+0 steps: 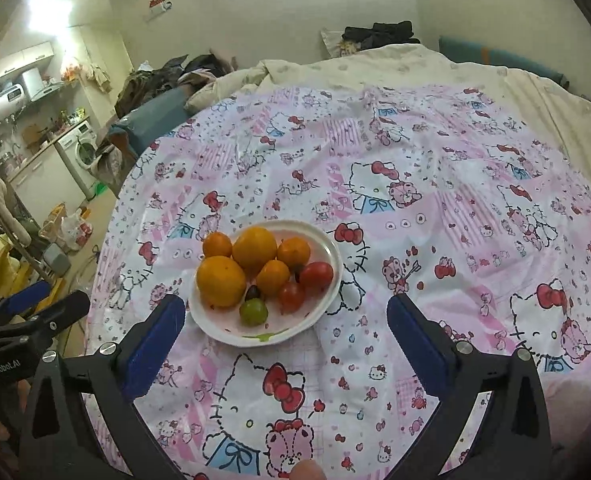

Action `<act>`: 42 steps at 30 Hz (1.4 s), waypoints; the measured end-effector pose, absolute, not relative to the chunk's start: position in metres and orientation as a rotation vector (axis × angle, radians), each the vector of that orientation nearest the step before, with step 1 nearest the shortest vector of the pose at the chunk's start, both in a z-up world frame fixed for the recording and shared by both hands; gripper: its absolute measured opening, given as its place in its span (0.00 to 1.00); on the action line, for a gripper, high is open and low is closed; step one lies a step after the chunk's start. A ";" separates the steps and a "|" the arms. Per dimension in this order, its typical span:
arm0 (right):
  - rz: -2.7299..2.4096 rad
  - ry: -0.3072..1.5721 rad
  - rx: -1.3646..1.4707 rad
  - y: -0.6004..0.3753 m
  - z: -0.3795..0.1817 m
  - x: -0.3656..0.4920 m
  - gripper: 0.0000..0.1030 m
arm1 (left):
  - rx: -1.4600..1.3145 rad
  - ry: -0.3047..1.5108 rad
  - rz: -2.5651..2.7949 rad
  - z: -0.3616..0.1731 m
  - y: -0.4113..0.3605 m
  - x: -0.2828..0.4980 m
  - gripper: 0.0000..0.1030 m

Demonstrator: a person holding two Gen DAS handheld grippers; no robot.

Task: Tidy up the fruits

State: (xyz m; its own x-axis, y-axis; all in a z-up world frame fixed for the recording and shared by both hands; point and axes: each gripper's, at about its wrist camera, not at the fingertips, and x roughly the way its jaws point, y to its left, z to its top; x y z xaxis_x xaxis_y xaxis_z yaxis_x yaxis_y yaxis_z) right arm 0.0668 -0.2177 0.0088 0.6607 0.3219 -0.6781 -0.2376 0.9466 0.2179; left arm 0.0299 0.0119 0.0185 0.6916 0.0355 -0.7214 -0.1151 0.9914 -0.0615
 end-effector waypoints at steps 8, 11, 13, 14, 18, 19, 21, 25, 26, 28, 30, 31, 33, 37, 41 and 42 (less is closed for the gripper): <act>0.314 0.782 0.069 -0.207 0.005 0.067 1.00 | -0.141 0.818 0.084 0.019 0.013 0.035 0.99; 0.303 0.772 0.061 -0.207 0.006 0.067 1.00 | -0.131 0.825 0.076 0.018 0.010 0.035 0.99; 0.299 0.772 0.068 -0.208 0.007 0.068 1.00 | -0.132 0.831 0.072 0.017 0.009 0.035 0.99; 0.298 0.773 0.070 -0.208 0.007 0.068 1.00 | -0.131 0.834 0.072 0.017 0.009 0.035 0.99; 0.298 0.771 0.069 -0.208 0.007 0.068 1.00 | -0.129 0.837 0.071 0.016 0.008 0.035 0.99; 0.297 0.769 0.067 -0.208 0.007 0.068 1.00 | -0.130 0.835 0.070 0.016 0.008 0.035 0.99; 0.296 0.771 0.066 -0.208 0.007 0.069 1.00 | -0.129 0.832 0.072 0.016 0.008 0.035 0.99; 0.296 0.770 0.068 -0.208 0.008 0.068 1.00 | -0.132 0.834 0.075 0.015 0.009 0.035 0.99; 0.296 0.768 0.069 -0.208 0.009 0.068 1.00 | -0.133 0.836 0.076 0.015 0.010 0.035 0.99; 0.296 0.767 0.069 -0.207 0.008 0.067 1.00 | -0.136 0.839 0.078 0.015 0.010 0.035 0.99; 0.295 0.767 0.068 -0.207 0.008 0.067 1.00 | -0.138 0.841 0.078 0.015 0.011 0.036 0.99; 0.296 0.767 0.069 -0.207 0.008 0.067 1.00 | -0.138 0.841 0.078 0.015 0.011 0.036 0.99; 0.296 0.767 0.071 -0.207 0.008 0.067 1.00 | -0.136 0.840 0.076 0.015 0.011 0.036 0.99; 0.295 0.768 0.070 -0.207 0.008 0.068 1.00 | -0.133 0.839 0.077 0.015 0.011 0.036 0.99; 0.295 0.767 0.070 -0.208 0.008 0.068 1.00 | -0.136 0.842 0.077 0.015 0.011 0.036 0.99; 0.294 0.767 0.069 -0.207 0.008 0.068 1.00 | -0.137 0.841 0.079 0.015 0.012 0.036 0.99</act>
